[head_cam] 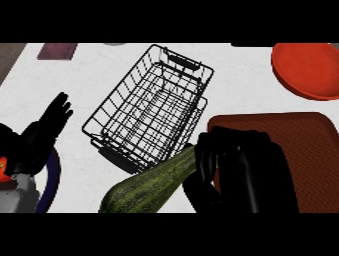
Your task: Pick the squash from the tray and place it in the tiered basket
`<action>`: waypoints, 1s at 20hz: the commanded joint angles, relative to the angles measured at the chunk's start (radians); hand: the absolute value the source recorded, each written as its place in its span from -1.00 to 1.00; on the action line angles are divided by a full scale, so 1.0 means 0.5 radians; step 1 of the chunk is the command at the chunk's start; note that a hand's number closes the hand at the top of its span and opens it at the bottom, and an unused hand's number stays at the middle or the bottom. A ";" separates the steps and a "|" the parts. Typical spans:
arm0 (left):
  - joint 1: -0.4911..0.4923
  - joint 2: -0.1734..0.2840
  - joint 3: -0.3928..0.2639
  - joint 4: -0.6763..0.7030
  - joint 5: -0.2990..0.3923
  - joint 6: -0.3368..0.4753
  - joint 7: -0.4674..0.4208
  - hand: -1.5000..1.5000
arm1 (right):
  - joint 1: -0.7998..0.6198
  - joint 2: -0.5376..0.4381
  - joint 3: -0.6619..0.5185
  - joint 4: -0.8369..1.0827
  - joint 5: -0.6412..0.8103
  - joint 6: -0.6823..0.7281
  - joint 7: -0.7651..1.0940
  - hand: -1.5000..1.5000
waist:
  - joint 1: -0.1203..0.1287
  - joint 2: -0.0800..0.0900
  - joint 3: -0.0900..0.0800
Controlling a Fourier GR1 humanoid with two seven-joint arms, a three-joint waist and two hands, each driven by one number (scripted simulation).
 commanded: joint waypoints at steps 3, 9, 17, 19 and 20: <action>0.092 -0.013 -0.004 -0.171 -0.002 0.007 0.053 0.00 | -0.562 0.016 0.065 0.464 -0.203 -0.170 0.466 1.00 | 0.015 -0.004 0.003; 0.016 -0.074 -0.035 0.006 -0.080 0.030 -0.045 0.00 | -0.739 0.016 0.090 0.814 -0.344 -0.426 0.571 1.00 | 0.005 0.002 0.002; 0.110 0.014 0.067 -0.071 0.009 -0.094 -0.016 0.00 | -0.858 0.016 -0.011 1.233 -0.368 -0.596 0.300 1.00 | -0.002 0.002 0.004; 0.048 -0.093 -0.018 -0.070 -0.048 -0.010 0.029 0.00 | -0.884 0.016 -0.029 1.348 -0.346 -0.637 0.253 1.00 | -0.009 0.003 0.004; -0.067 -0.072 0.021 -0.085 -0.044 0.038 0.125 0.00 | -0.734 0.016 0.035 1.329 -0.308 -0.709 0.233 1.00 | -0.019 0.003 0.005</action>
